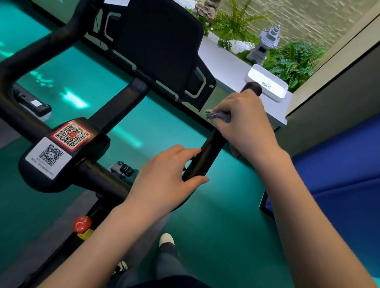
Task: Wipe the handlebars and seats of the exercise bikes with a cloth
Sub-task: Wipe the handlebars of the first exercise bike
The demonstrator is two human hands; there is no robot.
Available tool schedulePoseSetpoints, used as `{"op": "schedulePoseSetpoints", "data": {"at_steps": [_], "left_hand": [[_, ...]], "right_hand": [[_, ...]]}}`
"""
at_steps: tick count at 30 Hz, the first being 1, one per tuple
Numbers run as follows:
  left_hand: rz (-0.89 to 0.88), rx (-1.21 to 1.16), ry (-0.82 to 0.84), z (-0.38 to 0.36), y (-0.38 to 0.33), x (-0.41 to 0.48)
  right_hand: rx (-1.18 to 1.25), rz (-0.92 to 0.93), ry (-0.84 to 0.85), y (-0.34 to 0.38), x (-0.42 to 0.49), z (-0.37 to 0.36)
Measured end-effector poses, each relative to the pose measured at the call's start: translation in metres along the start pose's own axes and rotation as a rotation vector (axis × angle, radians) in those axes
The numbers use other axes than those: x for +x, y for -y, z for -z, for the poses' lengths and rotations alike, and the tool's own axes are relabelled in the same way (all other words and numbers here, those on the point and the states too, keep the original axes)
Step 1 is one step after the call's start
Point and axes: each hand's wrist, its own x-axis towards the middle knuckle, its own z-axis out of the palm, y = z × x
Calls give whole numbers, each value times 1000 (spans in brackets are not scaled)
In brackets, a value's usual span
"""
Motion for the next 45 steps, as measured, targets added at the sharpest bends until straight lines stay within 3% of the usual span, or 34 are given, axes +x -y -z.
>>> {"op": "schedulePoseSetpoints", "data": {"at_steps": [4, 7, 13, 16, 18, 25, 31, 38, 45], "left_hand": [[18, -5, 23, 4, 4, -5], [30, -33, 35, 6, 7, -8], [29, -42, 41, 4, 5, -12], [23, -53, 36, 3, 4, -15], [20, -42, 34, 3, 3, -16], [-4, -6, 37, 6, 2, -20], [-12, -7, 48, 6, 6, -27], [-42, 47, 41, 6, 9, -27], [-71, 69, 7, 5, 9, -27]], "right_hand": [[166, -4, -15, 11, -21, -9], [293, -60, -210, 7, -30, -9], [445, -50, -308, 20, -65, -35], [714, -162, -440, 16, -78, -38], [756, -266, -558, 13, -75, -40], [857, -315, -558, 39, -103, -66], [1160, -730, -832, 7, -76, -59], [1458, -852, -754, 18, -56, -91], [1792, -958, -524, 50, -88, -111]]}}
